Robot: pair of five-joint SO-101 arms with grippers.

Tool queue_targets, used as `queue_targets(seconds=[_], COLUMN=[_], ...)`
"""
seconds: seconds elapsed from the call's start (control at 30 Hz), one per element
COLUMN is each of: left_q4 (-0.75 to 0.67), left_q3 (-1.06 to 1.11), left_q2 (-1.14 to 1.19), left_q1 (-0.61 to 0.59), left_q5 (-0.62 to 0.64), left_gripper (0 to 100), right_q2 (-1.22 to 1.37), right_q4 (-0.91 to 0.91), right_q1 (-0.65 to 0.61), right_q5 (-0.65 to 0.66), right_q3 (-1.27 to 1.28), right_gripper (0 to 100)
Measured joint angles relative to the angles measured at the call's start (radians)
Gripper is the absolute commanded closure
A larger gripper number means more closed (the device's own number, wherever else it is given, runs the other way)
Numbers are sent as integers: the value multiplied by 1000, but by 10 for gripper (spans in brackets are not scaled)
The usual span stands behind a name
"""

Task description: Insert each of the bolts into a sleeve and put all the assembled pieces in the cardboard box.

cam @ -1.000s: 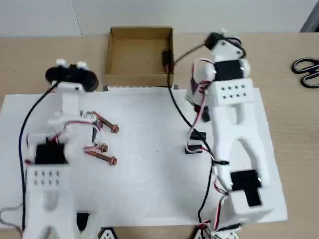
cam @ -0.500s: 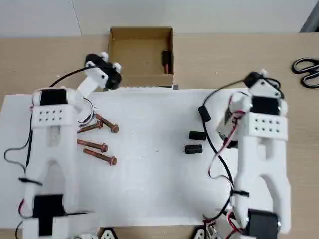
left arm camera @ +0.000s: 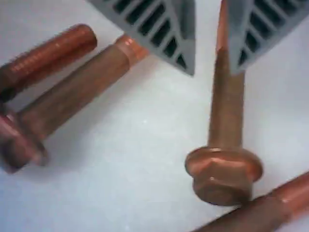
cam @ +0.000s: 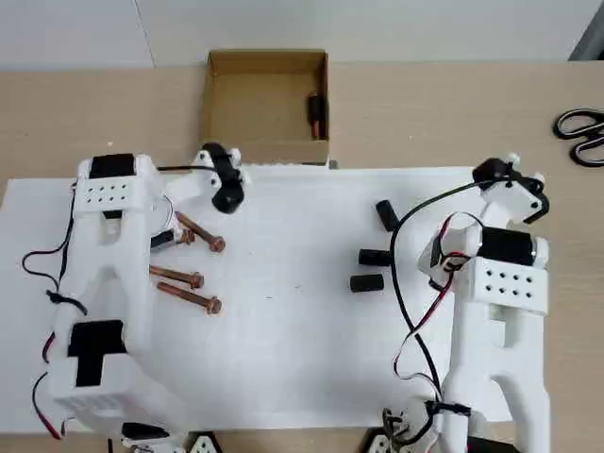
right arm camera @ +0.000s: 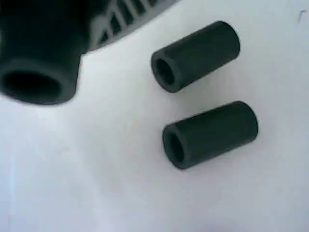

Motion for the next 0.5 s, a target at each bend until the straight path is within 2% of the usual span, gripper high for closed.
queue_targets(seconds=[0.13, 0.5], left_q4=[-38, -144], left_q3=[0, -11], left_q2=[57, 164], left_q1=[-12, -12], left_q5=[-31, -51], left_gripper=[908, 907], right_q2=[-3, -3], right_q4=[0, 0], right_q1=[0, 0], right_q5=[0, 0], right_q3=[12, 12], right_gripper=[995, 995])
